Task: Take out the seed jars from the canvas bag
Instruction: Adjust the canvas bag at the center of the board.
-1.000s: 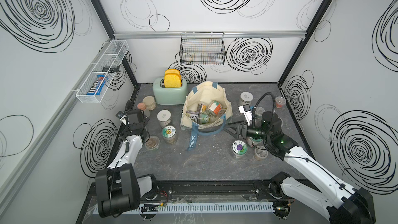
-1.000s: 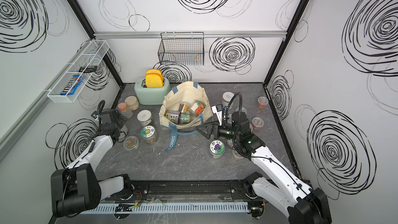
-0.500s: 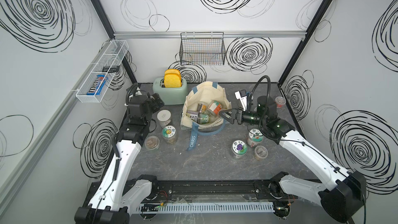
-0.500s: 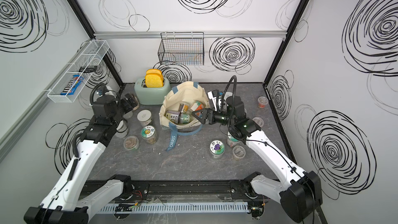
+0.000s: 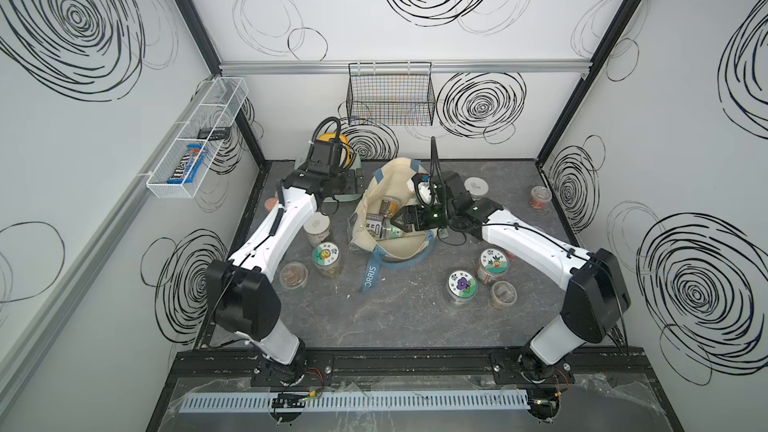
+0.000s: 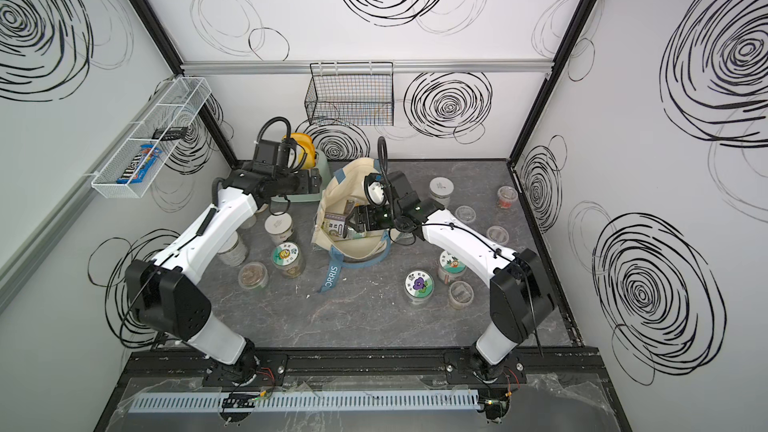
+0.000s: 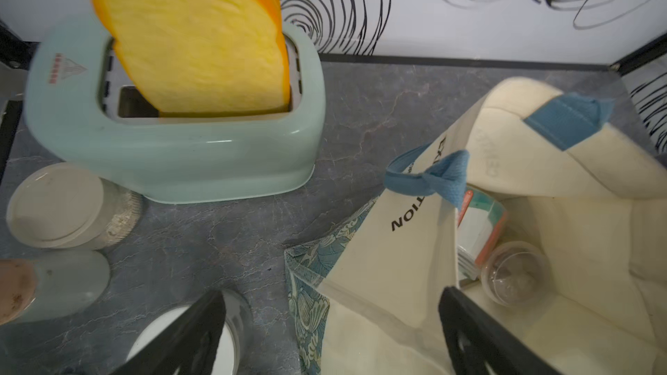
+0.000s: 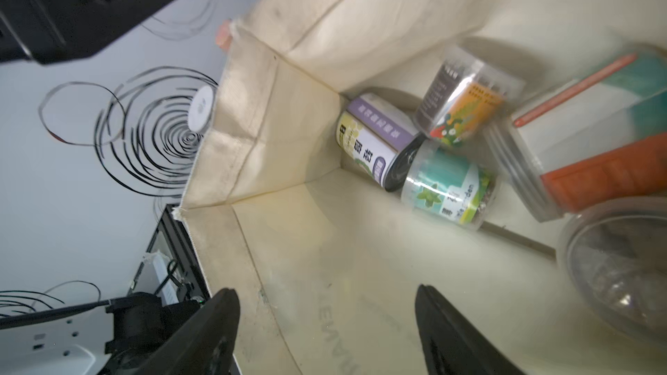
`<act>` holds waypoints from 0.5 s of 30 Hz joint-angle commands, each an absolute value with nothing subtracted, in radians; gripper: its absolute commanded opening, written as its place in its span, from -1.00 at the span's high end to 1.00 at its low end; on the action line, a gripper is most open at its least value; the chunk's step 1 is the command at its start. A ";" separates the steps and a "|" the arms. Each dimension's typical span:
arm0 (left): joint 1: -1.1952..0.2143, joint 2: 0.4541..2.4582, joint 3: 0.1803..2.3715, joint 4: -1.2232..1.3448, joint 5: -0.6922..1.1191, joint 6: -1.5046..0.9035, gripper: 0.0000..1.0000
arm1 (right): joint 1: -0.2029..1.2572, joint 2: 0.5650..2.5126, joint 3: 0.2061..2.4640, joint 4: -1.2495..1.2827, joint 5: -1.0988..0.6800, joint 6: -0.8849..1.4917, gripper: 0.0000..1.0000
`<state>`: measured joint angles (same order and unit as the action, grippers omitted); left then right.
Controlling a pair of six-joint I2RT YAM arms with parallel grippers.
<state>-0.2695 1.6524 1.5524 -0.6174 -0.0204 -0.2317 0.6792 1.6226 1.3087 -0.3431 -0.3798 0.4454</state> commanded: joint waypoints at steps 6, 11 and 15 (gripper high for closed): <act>-0.397 1.684 1.582 -0.648 -0.074 -0.162 -0.93 | 0.771 1.575 1.182 -0.466 -0.260 0.468 -0.54; -0.462 1.593 1.408 -0.535 -0.085 -0.204 -0.64 | 0.778 1.486 1.073 -0.404 -0.251 0.524 -0.54; -0.519 1.512 1.292 -0.458 -0.124 -0.232 -0.06 | 0.758 1.442 1.031 -0.359 -0.254 0.559 -0.53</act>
